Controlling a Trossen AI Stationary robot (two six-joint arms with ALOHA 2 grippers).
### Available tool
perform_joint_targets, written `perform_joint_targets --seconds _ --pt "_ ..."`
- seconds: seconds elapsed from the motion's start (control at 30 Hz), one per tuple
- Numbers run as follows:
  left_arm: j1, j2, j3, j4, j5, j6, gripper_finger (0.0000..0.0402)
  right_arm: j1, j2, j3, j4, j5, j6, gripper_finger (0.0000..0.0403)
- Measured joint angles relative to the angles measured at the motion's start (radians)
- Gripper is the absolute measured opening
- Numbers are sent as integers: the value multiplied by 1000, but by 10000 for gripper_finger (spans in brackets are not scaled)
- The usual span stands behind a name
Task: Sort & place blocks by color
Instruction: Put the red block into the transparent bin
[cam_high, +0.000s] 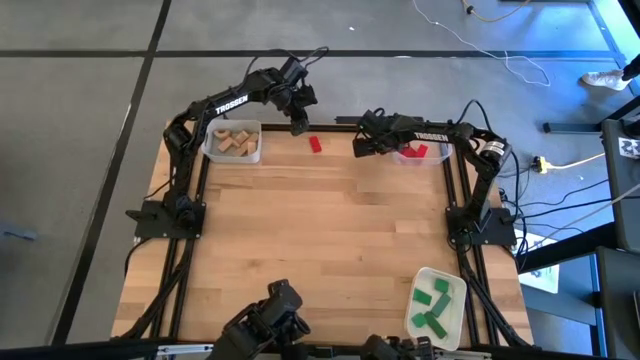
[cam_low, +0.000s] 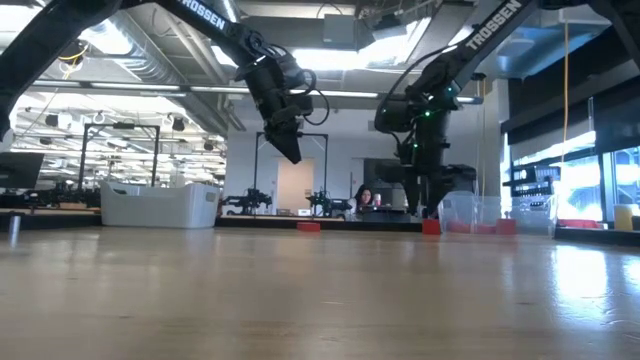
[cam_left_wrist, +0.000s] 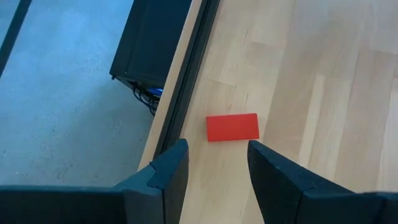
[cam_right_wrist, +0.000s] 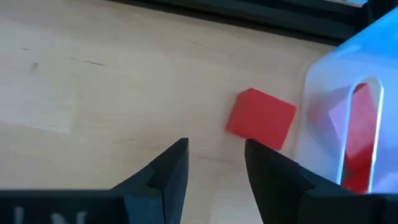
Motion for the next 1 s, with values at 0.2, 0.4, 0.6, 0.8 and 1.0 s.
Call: perform_joint_targets --seconds 0.2,0.4,0.6,0.8,1.0 --pt "0 0 0 0 0 0 155 -5 0 0 1 39 -3 158" --pt "0 0 0 0 0 25 155 -3 0 0 3 84 -3 158" --pt "0 0 0 0 0 25 155 -19 6 0 11 44 9 158" --pt "0 0 0 -1 0 26 155 -26 42 4 17 47 14 158" --pt "0 0 0 -1 0 26 155 -21 42 4 78 -11 -50 158"
